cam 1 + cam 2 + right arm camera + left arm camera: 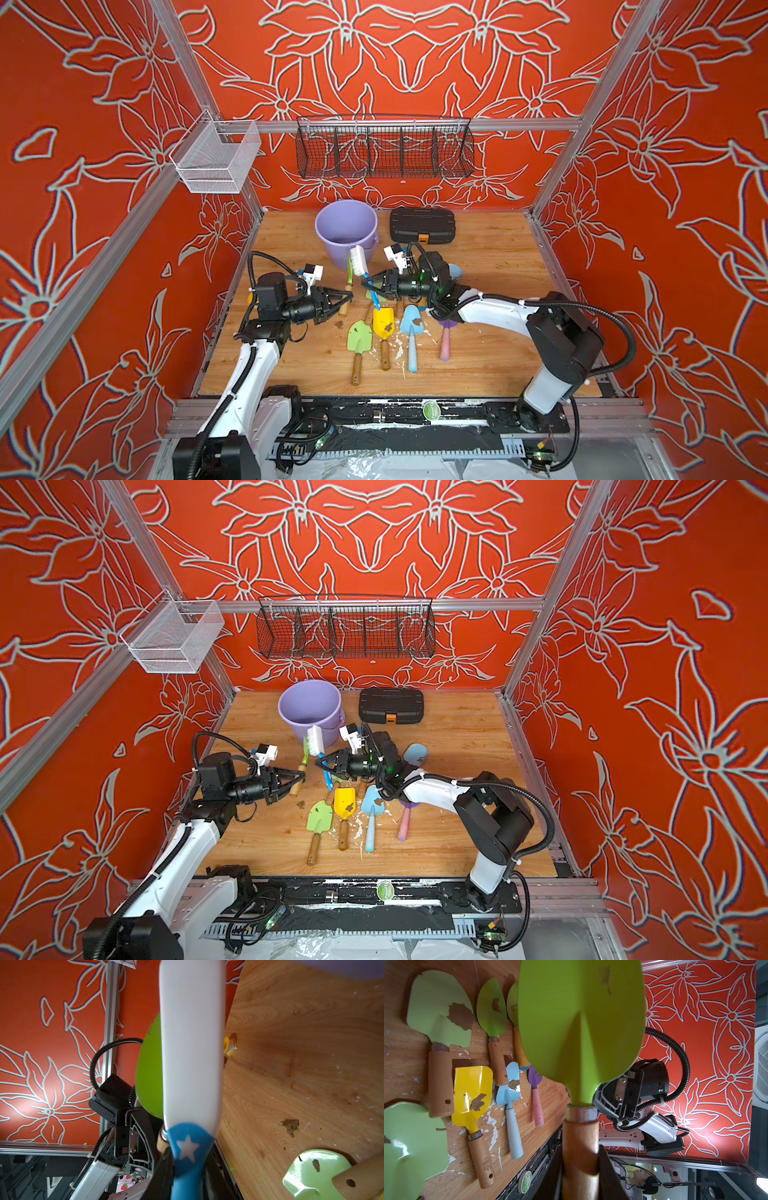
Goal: Brush the soil off the hand trowel and place it into the bucket
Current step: Brush off the soil from the hand trowel.
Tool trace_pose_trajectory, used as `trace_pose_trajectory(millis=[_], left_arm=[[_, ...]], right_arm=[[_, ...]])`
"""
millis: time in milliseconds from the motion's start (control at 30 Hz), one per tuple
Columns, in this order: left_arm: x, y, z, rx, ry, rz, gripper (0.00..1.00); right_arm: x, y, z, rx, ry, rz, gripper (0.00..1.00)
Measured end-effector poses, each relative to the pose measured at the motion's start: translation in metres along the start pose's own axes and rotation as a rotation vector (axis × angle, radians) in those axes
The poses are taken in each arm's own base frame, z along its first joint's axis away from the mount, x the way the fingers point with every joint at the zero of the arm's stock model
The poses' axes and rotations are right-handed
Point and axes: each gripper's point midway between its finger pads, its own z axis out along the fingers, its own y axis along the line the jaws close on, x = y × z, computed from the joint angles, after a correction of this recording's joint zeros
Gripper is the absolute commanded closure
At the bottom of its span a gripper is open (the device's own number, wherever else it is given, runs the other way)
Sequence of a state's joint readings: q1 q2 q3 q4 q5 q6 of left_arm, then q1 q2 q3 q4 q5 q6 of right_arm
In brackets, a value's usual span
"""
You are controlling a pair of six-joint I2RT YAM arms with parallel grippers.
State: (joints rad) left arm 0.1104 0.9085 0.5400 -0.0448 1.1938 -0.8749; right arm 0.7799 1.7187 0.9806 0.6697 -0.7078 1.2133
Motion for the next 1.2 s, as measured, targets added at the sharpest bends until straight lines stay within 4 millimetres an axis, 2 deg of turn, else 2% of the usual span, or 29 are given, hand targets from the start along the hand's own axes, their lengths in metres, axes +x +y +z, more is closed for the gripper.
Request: trace_pose_trajectory(millis=[300,400,567,800,933,1067,1200], left_arm=[[-0.001,0.009,-0.002,-0.024,-0.010,-0.015,1.00],[-0.002,0.013,-0.004,-0.037,-0.019,-0.023,1.00],[-0.001,0.020,-0.006,-0.064,-0.027,-0.038,1.00],[-0.001,0.021,-0.007,-0.067,-0.029,-0.041,1.00],[-0.002,0.021,-0.006,-0.067,-0.030,-0.037,1.00],[-0.003,0.023,-0.006,-0.075,-0.036,-0.043,1.00],[-0.004,0.029,-0.006,-0.098,-0.045,-0.052,1.00]], right_arm=[[0.018,-0.046,0.006,0.098,0.040,0.077,1.00],[0.017,-0.053,0.006,0.115,0.038,0.089,1.00],[0.012,-0.047,0.003,0.108,0.023,0.070,1.00],[0.004,-0.017,0.002,0.057,0.007,0.005,1.00],[0.007,-0.007,0.006,0.043,0.022,-0.026,1.00],[0.012,-0.009,0.010,0.066,0.047,-0.038,1.00],[0.018,-0.024,0.009,0.123,0.071,-0.031,1.00]])
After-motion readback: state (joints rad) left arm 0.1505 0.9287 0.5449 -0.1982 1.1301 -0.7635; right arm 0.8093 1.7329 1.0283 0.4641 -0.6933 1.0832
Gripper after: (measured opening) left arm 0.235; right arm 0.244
